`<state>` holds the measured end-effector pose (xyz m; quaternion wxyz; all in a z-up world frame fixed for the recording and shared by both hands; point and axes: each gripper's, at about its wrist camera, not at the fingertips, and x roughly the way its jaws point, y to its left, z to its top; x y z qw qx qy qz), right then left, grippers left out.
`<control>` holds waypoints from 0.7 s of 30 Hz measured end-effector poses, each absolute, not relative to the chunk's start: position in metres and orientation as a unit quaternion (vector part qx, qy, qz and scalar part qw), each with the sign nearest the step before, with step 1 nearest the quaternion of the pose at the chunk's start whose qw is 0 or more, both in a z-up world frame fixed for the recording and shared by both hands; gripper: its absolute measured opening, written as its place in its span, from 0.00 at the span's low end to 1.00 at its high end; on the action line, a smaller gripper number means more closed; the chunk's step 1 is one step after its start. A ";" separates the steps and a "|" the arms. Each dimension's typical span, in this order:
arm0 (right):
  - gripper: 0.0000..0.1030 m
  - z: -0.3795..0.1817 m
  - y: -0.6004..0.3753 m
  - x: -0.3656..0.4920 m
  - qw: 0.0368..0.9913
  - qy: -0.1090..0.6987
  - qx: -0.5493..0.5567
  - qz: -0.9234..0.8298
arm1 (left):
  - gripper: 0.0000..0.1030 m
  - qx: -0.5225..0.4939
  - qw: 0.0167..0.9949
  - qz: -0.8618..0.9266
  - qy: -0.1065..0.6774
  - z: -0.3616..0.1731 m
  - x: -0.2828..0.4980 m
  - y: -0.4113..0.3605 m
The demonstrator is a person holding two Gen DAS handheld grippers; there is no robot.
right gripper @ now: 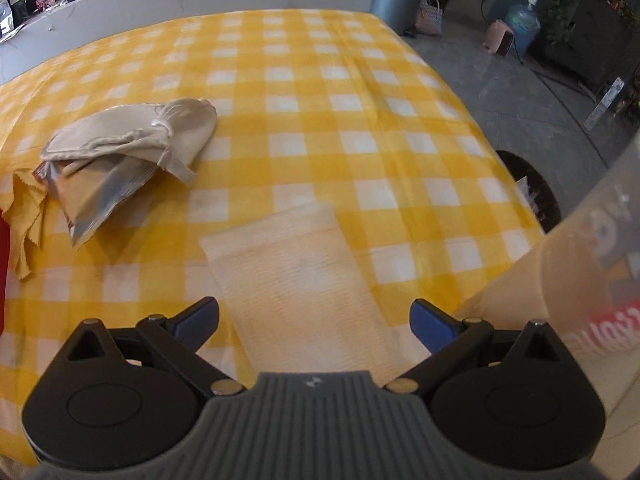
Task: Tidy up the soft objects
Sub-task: 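Move both grippers back toward the remaining items on the table, then pinch the white mesh bag with the right gripper and lift it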
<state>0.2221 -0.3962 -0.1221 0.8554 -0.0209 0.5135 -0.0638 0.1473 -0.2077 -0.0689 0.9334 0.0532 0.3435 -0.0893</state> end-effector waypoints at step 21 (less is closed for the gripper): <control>0.67 -0.134 -0.386 0.232 0.851 0.525 -0.017 0.009 | 0.90 0.053 0.920 -0.106 0.373 -0.070 0.142 -0.200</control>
